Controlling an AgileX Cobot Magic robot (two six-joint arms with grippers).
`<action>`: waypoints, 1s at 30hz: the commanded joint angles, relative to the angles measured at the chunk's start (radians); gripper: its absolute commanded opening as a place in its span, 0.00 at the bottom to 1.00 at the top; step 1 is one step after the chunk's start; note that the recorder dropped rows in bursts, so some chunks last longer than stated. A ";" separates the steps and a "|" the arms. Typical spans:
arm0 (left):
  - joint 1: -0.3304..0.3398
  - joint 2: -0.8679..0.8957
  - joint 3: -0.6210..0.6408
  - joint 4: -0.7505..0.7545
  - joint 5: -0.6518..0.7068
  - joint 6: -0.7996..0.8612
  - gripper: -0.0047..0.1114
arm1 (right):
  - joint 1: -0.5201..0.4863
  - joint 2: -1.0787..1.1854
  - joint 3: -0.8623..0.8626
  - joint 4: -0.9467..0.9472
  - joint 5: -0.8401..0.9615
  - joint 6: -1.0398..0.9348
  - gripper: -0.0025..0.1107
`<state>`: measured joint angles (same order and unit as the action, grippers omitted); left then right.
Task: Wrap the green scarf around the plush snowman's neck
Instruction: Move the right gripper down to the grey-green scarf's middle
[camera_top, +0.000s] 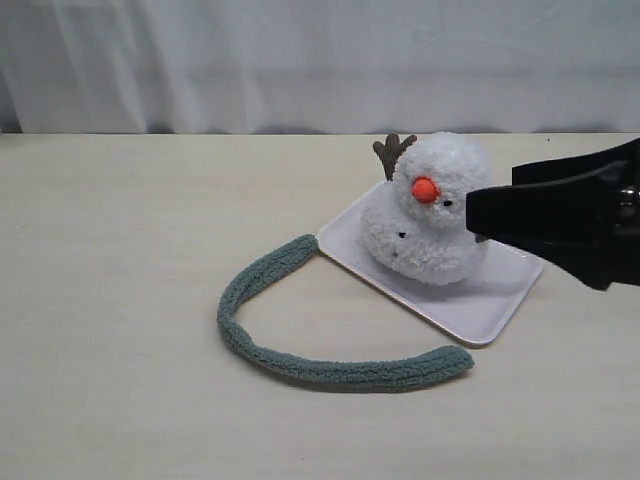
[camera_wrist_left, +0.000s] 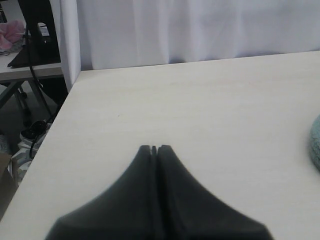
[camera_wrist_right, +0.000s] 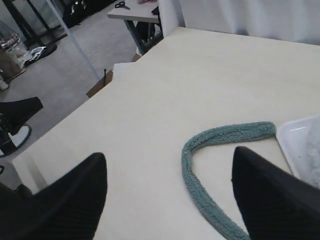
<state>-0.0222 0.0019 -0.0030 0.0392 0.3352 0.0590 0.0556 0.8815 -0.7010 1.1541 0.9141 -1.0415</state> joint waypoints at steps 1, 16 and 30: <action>0.004 -0.002 0.003 0.001 -0.013 0.004 0.04 | 0.116 0.063 -0.011 -0.060 -0.239 -0.027 0.60; 0.004 -0.002 0.003 0.001 -0.013 0.004 0.04 | 0.621 0.460 -0.177 -1.825 -0.526 1.380 0.55; 0.004 -0.002 0.003 0.001 -0.011 0.004 0.04 | 0.622 0.565 -0.499 -1.443 -0.070 1.349 0.55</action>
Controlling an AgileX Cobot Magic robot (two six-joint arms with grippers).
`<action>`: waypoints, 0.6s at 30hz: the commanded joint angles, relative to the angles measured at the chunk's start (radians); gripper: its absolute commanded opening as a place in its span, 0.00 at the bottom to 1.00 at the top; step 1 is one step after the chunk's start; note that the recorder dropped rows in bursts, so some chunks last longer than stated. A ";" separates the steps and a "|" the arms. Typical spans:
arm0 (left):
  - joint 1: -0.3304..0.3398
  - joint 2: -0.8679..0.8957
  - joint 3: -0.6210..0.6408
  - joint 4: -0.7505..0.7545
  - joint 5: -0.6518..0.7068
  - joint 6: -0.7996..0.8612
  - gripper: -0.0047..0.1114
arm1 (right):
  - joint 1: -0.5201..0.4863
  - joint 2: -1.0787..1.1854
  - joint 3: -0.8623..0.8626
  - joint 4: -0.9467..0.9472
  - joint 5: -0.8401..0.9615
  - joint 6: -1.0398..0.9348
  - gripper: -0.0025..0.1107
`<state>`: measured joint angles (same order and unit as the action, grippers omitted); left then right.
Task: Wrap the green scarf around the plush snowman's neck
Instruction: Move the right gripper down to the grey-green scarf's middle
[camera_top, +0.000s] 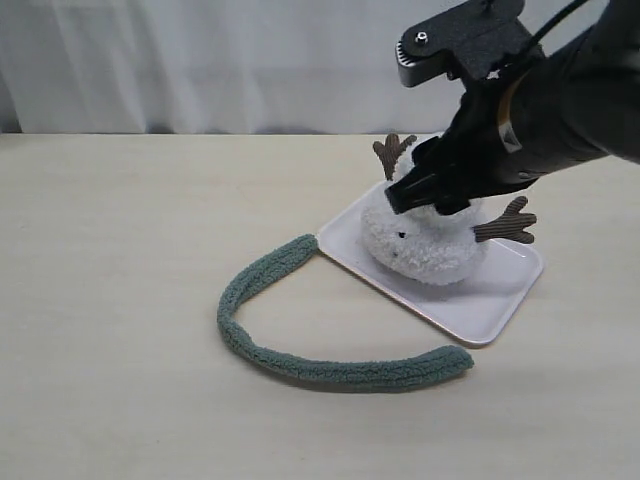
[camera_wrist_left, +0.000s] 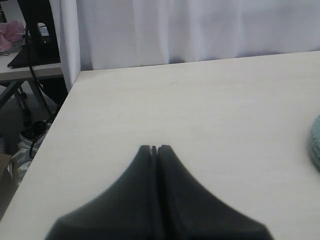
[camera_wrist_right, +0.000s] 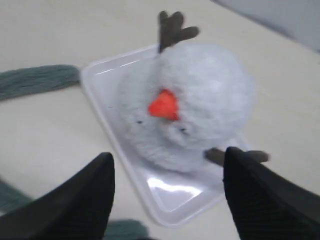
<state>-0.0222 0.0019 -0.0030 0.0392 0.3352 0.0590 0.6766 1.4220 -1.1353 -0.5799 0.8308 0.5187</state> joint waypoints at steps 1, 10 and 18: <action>0.004 -0.002 0.003 0.001 -0.011 0.004 0.04 | 0.001 0.036 -0.079 0.376 0.011 -0.287 0.55; 0.004 -0.002 0.003 0.001 -0.011 0.004 0.04 | 0.105 0.218 -0.097 0.637 -0.029 -0.560 0.55; 0.004 -0.002 0.003 0.001 -0.011 0.004 0.04 | 0.140 0.401 -0.097 0.640 -0.160 -0.597 0.55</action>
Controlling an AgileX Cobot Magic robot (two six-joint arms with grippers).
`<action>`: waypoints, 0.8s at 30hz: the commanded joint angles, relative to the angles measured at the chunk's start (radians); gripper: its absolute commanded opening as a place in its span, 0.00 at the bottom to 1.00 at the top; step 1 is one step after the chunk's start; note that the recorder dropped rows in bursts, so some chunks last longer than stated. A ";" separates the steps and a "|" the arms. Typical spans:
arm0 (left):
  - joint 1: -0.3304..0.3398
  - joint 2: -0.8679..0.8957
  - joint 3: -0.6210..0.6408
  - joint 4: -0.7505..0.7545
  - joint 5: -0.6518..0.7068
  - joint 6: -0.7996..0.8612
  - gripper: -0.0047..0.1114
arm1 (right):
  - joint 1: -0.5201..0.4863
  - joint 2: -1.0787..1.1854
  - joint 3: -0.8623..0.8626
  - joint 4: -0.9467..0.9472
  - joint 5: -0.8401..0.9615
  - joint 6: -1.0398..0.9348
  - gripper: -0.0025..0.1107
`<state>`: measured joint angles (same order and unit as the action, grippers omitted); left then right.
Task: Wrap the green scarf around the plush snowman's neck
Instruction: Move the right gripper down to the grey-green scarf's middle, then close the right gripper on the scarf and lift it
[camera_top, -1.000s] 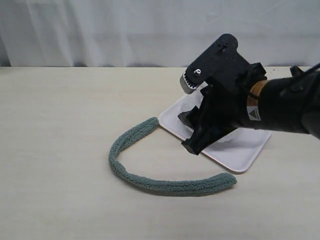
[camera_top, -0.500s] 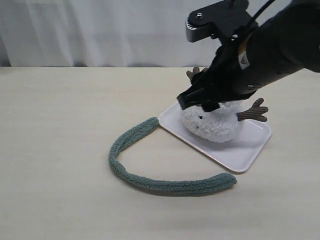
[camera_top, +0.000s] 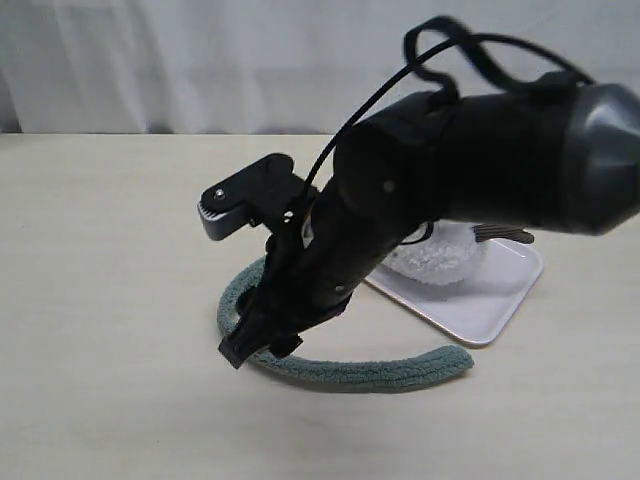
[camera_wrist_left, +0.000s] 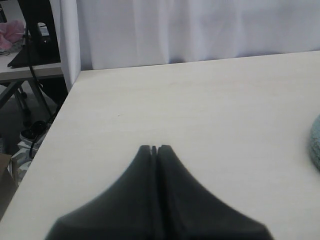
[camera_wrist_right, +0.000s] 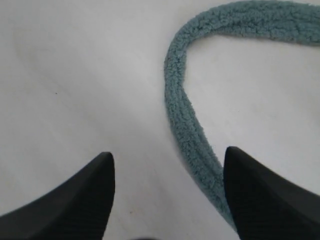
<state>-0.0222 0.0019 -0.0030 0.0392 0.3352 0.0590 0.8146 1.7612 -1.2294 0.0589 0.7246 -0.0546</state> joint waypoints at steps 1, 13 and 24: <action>0.004 -0.002 0.003 0.001 -0.011 0.004 0.04 | 0.002 0.080 -0.003 0.002 -0.066 -0.038 0.55; 0.004 -0.002 0.003 0.001 -0.011 0.004 0.04 | 0.002 0.218 -0.003 0.054 -0.229 -0.155 0.55; 0.004 -0.002 0.003 0.001 -0.011 0.004 0.04 | 0.002 0.296 -0.003 0.046 -0.331 -0.169 0.55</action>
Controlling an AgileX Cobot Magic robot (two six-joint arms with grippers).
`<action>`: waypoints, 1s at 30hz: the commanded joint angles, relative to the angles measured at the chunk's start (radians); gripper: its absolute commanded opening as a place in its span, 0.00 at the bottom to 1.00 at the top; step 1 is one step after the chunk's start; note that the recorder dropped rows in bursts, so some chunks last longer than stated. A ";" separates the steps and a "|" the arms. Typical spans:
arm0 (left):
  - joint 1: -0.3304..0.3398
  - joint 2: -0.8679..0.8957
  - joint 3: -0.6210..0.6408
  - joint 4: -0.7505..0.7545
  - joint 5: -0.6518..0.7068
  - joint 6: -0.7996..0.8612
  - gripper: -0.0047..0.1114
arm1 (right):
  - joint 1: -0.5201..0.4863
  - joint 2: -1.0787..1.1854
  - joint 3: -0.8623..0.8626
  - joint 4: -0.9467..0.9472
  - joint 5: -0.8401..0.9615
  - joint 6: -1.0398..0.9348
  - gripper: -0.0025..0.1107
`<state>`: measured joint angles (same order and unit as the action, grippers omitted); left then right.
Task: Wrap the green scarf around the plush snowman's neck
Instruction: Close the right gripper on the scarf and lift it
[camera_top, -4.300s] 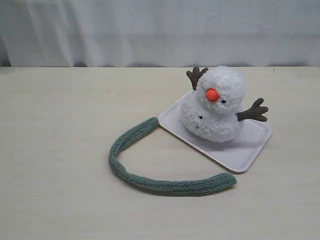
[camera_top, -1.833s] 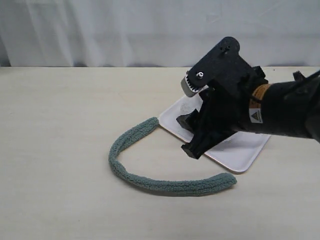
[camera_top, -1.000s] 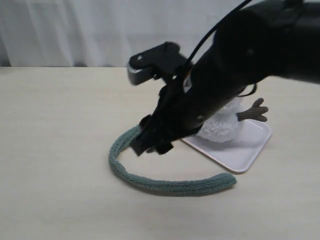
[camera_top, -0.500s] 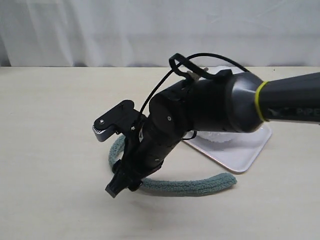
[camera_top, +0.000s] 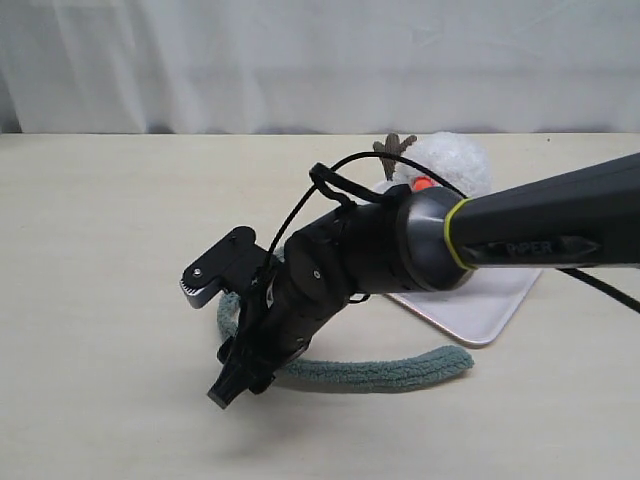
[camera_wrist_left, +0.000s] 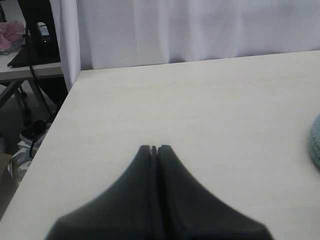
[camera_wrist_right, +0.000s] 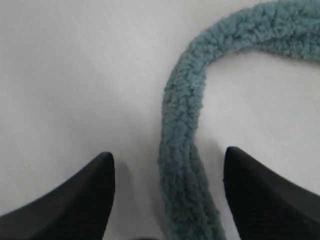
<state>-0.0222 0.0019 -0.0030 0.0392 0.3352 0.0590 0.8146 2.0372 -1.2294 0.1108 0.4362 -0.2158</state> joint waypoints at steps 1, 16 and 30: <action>0.004 -0.002 0.003 0.001 -0.011 0.004 0.04 | 0.002 0.024 -0.003 -0.006 -0.044 -0.008 0.55; 0.004 -0.002 0.003 0.001 -0.011 0.004 0.04 | 0.002 0.053 -0.003 -0.086 -0.035 -0.009 0.10; 0.004 -0.002 0.003 0.001 -0.011 0.004 0.04 | 0.002 -0.178 -0.003 -0.130 0.109 -0.009 0.06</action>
<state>-0.0222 0.0019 -0.0030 0.0392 0.3352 0.0590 0.8162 1.9221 -1.2333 -0.0109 0.5136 -0.2197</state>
